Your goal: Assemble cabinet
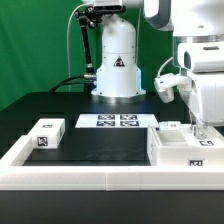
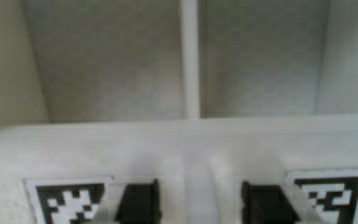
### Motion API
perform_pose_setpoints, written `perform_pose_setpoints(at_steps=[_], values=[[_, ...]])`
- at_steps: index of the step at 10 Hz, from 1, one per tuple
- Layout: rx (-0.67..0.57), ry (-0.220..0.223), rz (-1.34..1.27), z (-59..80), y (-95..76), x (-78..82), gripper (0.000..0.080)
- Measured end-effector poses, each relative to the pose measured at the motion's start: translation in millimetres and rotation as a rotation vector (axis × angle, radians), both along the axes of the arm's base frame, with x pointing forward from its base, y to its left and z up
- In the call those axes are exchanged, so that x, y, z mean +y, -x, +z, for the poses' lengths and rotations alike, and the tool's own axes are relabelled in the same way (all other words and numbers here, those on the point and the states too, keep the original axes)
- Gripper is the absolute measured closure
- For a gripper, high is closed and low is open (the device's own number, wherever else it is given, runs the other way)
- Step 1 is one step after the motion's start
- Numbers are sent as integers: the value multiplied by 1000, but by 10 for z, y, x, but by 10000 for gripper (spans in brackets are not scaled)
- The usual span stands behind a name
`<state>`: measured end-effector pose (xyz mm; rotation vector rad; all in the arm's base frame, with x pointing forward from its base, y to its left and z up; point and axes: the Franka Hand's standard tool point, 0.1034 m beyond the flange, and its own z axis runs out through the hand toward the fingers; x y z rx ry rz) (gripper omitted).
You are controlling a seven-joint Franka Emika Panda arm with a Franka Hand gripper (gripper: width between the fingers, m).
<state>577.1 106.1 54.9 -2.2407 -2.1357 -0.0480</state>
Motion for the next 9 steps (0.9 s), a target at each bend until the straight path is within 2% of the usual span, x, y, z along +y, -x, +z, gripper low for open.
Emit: perform_pose_setpoints(at_steps=[1,2,3,4,5,9], values=[[0,0,0,0,0,0,437],[0,0,0,-1,1,-1,260],[0,0,0,-1,1,-1,260],[0,0,0,-1,1,-1,83],[0,0,0,-1,1,-1,26],[0,2,-3,15,17,-5,1]])
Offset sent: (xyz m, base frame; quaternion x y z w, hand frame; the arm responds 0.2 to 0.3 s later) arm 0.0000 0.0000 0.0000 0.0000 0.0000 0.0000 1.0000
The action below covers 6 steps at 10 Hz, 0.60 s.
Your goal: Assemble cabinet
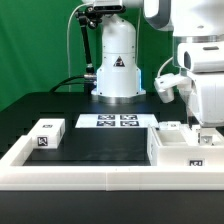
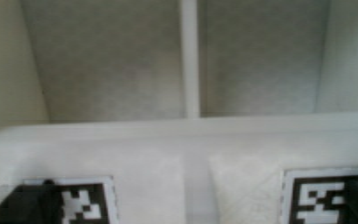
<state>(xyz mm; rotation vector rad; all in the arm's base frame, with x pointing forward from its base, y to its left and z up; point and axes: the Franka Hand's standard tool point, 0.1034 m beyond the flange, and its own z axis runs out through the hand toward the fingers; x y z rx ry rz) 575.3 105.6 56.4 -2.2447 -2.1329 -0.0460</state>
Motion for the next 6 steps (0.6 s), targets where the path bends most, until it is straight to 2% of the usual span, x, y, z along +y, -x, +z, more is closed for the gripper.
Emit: perform_pose_setpoints(at_steps=[3,5,6], values=[[-10,21,-8,262,222,-22,3],[-6,42,1,409,492,-72,3],[-5,47,-1,429,575,-87,3]])
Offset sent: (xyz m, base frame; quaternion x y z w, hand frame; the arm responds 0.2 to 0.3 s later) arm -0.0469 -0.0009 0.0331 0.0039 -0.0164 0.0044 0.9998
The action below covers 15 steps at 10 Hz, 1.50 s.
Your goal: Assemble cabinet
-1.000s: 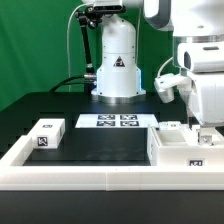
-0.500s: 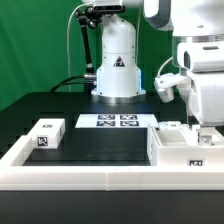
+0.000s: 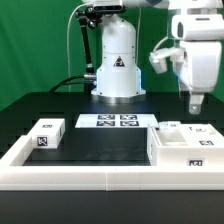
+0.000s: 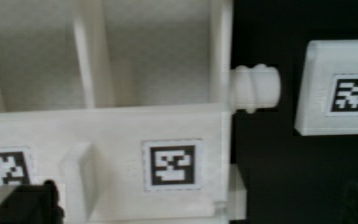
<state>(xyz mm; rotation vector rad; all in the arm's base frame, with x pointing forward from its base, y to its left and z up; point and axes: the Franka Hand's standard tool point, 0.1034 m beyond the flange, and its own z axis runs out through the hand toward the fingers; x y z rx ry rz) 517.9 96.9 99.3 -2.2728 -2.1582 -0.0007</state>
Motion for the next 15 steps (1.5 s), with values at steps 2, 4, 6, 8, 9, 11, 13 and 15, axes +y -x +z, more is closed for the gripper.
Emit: perform_pose_setpoints(at_steps=[2,4,6,8,9,11,13,15], values=[[4,-1,-3,-27,-12,-7,3],[5,-1,-3,-35,-6,-11,3],[7,-1,-4,-42,-3,-13,3],[-12,-7,-15,-71,142,0,3],[-10,-5,-12,-97,328,1,3],[-6,-4,-2,-174,606,-26,3],[16,-7,-19,-314,819,-36,3],[10,-7,-21,-294,779,-38,3]])
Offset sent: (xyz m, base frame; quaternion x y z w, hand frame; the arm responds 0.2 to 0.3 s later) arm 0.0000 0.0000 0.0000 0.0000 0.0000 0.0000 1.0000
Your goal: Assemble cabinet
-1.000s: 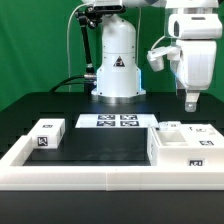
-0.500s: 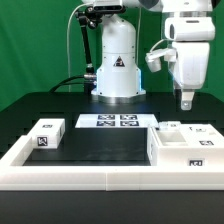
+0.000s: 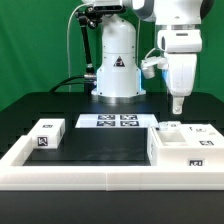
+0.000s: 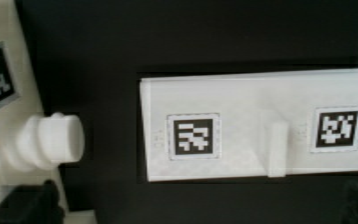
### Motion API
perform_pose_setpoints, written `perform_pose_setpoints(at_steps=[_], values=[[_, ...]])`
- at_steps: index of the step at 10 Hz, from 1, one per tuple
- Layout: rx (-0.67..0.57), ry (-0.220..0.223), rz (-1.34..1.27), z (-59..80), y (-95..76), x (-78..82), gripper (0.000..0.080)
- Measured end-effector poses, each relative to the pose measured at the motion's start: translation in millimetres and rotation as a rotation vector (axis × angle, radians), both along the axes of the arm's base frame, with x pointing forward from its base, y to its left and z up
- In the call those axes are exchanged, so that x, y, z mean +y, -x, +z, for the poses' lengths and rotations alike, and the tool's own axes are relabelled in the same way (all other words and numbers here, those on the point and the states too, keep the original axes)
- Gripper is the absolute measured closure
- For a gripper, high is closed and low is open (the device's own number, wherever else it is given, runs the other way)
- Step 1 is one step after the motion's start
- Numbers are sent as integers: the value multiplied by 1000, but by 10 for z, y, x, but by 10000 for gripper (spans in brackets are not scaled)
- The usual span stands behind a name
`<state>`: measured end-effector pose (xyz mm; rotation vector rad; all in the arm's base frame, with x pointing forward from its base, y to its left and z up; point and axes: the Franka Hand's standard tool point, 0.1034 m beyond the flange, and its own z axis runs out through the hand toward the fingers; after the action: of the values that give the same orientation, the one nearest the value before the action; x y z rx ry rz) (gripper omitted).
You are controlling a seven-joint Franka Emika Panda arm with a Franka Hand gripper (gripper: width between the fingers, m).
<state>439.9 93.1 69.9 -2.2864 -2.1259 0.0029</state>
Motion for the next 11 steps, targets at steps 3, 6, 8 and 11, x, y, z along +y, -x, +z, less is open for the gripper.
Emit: perform_pose_setpoints(at_steps=[3,6,8,11], values=[[-8,-20,-3,-148,80,29,3],[5,-36,-3,-321,174,66,3],[5,-49,-5,-424,205,96,3],[20,-54,-6,-513,258,108,3]])
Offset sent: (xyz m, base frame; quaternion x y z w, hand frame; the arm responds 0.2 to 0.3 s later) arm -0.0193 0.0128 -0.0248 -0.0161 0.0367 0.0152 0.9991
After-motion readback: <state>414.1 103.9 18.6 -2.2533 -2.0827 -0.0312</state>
